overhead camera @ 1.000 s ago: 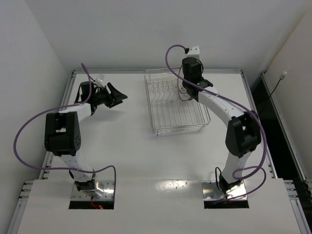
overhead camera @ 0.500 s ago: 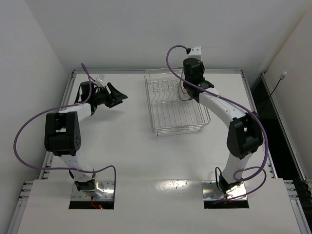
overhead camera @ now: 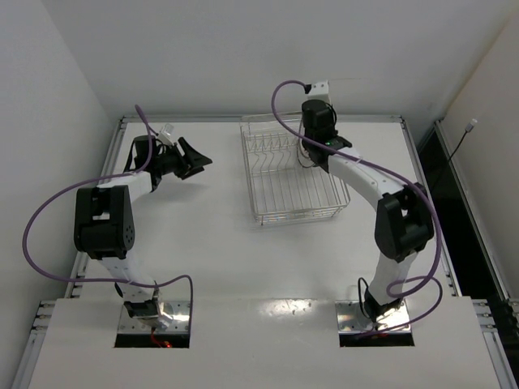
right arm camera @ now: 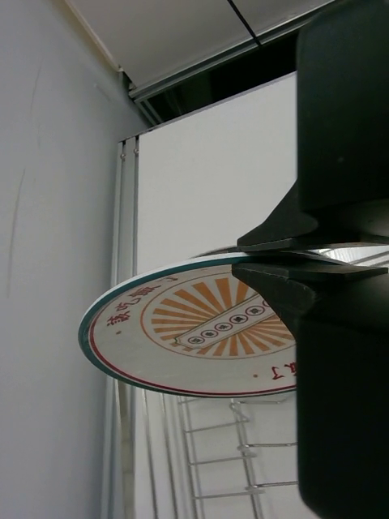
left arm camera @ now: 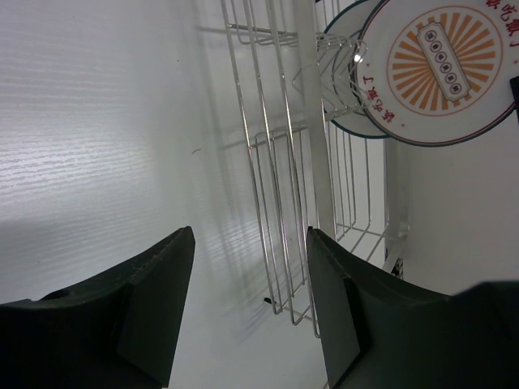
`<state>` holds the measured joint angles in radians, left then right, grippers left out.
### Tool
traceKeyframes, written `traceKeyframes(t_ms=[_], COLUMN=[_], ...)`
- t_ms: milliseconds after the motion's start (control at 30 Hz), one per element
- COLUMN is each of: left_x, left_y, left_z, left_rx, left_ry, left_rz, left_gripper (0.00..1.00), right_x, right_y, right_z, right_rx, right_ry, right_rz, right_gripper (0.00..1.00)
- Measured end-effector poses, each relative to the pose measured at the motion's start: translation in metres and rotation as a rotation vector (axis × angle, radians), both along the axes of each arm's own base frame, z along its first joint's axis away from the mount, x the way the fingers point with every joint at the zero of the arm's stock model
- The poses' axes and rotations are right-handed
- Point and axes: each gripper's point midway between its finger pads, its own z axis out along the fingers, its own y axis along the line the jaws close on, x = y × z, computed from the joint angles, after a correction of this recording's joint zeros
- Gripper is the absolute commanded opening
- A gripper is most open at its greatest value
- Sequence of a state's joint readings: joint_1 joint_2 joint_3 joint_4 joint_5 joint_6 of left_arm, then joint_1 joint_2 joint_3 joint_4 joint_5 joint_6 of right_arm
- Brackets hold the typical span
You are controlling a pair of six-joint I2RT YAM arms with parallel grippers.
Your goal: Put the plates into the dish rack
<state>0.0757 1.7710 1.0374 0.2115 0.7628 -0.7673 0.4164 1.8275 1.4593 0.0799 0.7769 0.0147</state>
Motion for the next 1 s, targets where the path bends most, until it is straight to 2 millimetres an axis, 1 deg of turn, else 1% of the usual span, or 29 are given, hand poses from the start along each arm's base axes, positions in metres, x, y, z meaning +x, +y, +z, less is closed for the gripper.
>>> traceKeyframes(t_ms=[233,300,367,433,467,500,533,633,667,700,733,767,833,900,967,1000], left_x=[0.000,0.000,-0.001,-0.001,-0.001,-0.001,-0.001,-0.001,-0.001,-0.001,-0.001,-0.001,-0.001,-0.001,-0.002,-0.002], left_y=[0.000,0.000,-0.001,-0.001,-0.001,-0.001,-0.001,-0.001,-0.001,-0.001,0.000,0.000,0.002,0.005,0.010,0.012], left_z=[0.000,0.000,0.000,0.000,0.000,0.000,0.000,0.000,0.000,0.000,0.000,-0.001,-0.004,-0.007,-0.005,-0.003], left_rx=[-0.001,-0.002,-0.002,-0.002,-0.002,-0.002,-0.003,-0.003,-0.003,-0.003,0.001,0.006,0.024,0.048,0.078,0.093], left_ry=[0.000,0.000,0.000,0.000,0.000,0.000,0.000,0.000,0.000,0.000,0.000,0.001,0.008,0.014,0.012,0.005], left_rz=[-0.002,-0.003,-0.004,-0.004,-0.004,-0.004,-0.005,-0.006,-0.006,-0.006,-0.005,-0.002,0.002,0.016,0.036,0.046], left_gripper=[0.54,0.54,0.54,0.54,0.54,0.54,0.54,0.54,0.54,0.54,0.54,0.54,0.55,0.55,0.55,0.55], right_x=[-0.008,-0.011,-0.010,-0.010,-0.011,-0.009,-0.006,0.001,0.002,0.000,0.002,0.001,-0.002,-0.010,-0.027,-0.038], right_y=[0.032,0.038,0.042,0.045,0.047,0.049,0.053,0.061,0.063,0.063,0.065,0.065,0.066,0.066,0.065,0.064], right_z=[-0.042,-0.051,-0.052,-0.051,-0.050,-0.048,-0.045,-0.030,-0.023,-0.021,-0.005,0.007,0.031,0.052,0.065,0.066], right_rx=[-0.055,-0.066,-0.053,-0.029,-0.019,-0.010,0.001,0.023,0.033,0.036,0.048,0.057,0.074,0.092,0.117,0.137], right_ry=[0.088,0.110,0.114,0.127,0.138,0.148,0.154,0.172,0.174,0.187,0.173,0.169,0.159,0.151,0.168,0.186], right_rz=[0.070,0.074,0.076,0.081,0.085,0.088,0.093,0.102,0.103,0.103,0.108,0.108,0.106,0.111,0.130,0.149], right_gripper=[0.00,0.02,0.10,0.21,0.24,0.27,0.34,0.49,0.62,0.73,0.89,1.00,1.00,1.00,1.00,1.00])
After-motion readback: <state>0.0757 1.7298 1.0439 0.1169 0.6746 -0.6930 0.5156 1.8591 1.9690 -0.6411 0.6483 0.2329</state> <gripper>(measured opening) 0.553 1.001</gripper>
